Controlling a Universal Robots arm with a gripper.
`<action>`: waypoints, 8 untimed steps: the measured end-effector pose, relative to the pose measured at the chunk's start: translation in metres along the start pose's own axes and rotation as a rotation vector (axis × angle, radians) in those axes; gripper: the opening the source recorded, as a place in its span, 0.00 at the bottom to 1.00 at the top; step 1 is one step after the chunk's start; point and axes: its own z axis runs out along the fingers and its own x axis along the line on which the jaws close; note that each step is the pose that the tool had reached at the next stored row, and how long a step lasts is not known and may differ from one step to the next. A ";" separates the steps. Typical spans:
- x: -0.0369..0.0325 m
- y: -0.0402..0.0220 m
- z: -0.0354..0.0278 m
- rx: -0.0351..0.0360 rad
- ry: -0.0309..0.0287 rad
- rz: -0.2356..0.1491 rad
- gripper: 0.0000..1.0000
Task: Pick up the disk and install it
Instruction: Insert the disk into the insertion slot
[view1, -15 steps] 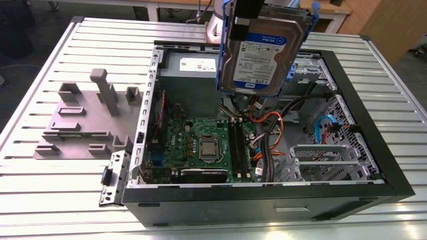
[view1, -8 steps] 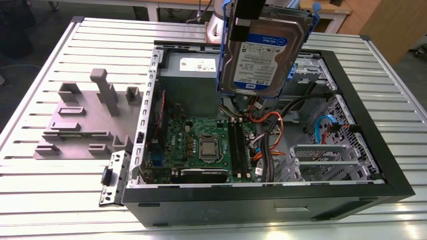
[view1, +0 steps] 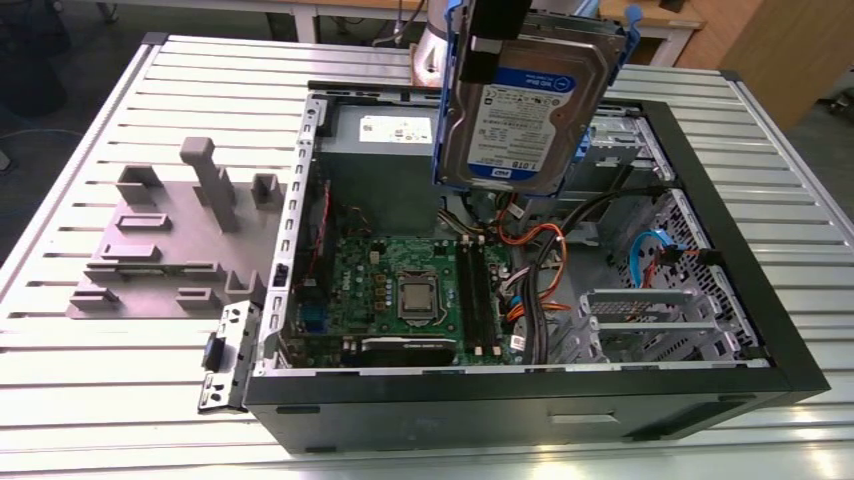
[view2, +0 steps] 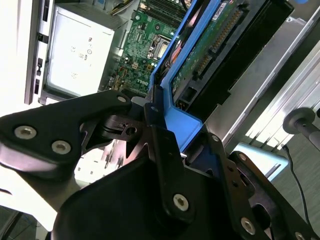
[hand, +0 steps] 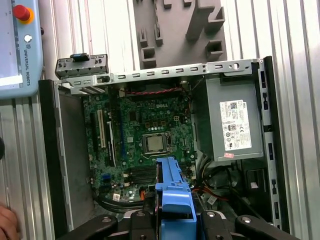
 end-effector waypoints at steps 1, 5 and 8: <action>0.0004 0.0000 0.0000 0.0000 0.0000 0.000 0.37; 0.0038 -0.0005 0.0002 0.0000 0.0002 0.000 0.37; 0.0058 -0.0008 0.0007 0.0000 0.0001 -0.001 0.37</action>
